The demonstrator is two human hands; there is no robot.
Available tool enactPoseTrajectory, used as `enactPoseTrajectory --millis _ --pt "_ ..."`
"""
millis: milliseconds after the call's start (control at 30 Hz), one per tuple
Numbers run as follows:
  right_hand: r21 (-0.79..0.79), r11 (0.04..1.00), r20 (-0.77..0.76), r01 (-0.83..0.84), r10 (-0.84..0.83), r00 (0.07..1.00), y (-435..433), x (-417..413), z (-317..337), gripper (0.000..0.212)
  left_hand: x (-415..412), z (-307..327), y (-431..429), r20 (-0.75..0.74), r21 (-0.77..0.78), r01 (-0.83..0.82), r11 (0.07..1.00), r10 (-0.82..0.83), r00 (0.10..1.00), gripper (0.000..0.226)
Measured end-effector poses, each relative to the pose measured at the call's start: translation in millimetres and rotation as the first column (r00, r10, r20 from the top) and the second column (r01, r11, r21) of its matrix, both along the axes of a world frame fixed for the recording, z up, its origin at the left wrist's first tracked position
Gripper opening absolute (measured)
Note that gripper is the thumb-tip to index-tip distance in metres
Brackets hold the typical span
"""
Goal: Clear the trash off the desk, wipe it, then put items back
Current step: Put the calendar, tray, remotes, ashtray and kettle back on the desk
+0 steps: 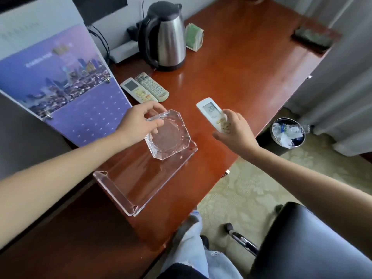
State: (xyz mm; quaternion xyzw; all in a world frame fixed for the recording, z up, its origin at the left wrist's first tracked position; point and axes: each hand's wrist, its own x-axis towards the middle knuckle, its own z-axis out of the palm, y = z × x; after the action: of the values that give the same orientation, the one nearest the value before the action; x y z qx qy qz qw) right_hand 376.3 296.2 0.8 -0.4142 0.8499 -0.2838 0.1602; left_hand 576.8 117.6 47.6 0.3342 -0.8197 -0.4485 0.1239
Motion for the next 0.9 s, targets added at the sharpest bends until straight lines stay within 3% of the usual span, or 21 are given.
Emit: enactPoseTrajectory --millis 400,533,667,733,800,867,900 --pt "-0.004 0.995 0.064 -0.095 0.095 0.993 -88 -96 -31 0.063 -100 -55 -53 0.125 0.087 -0.145 0.986 0.133 0.983 0.022" --pt "0.020 0.979 0.104 -0.205 0.202 0.974 -117 -126 -44 0.064 -130 -64 -57 0.198 0.089 -0.163 0.983 0.143 0.970 0.023" --pt "0.001 0.957 0.157 -0.291 0.287 0.945 -152 -151 -47 0.064 -153 -73 -56 0.246 0.192 -0.201 0.961 0.151 0.957 0.020" --pt "-0.019 0.949 0.198 -0.314 0.312 0.929 -164 -157 -48 0.065 -160 -77 -56 0.323 0.155 -0.167 0.974 0.110 0.940 0.014" --pt "-0.020 0.935 0.236 -0.355 0.349 0.907 -172 -158 -48 0.067 -166 -73 -60 0.418 0.019 -0.131 0.991 0.111 0.901 0.010" --pt "-0.017 0.912 0.257 -0.410 0.400 0.880 -180 -155 -46 0.070 -171 -66 -68 0.411 0.004 -0.228 0.974 0.206 0.888 0.015" --pt "-0.018 0.900 0.267 -0.436 0.424 0.865 -184 -151 -45 0.071 -174 -61 -72 0.379 0.072 -0.335 0.939 0.285 0.880 0.021"
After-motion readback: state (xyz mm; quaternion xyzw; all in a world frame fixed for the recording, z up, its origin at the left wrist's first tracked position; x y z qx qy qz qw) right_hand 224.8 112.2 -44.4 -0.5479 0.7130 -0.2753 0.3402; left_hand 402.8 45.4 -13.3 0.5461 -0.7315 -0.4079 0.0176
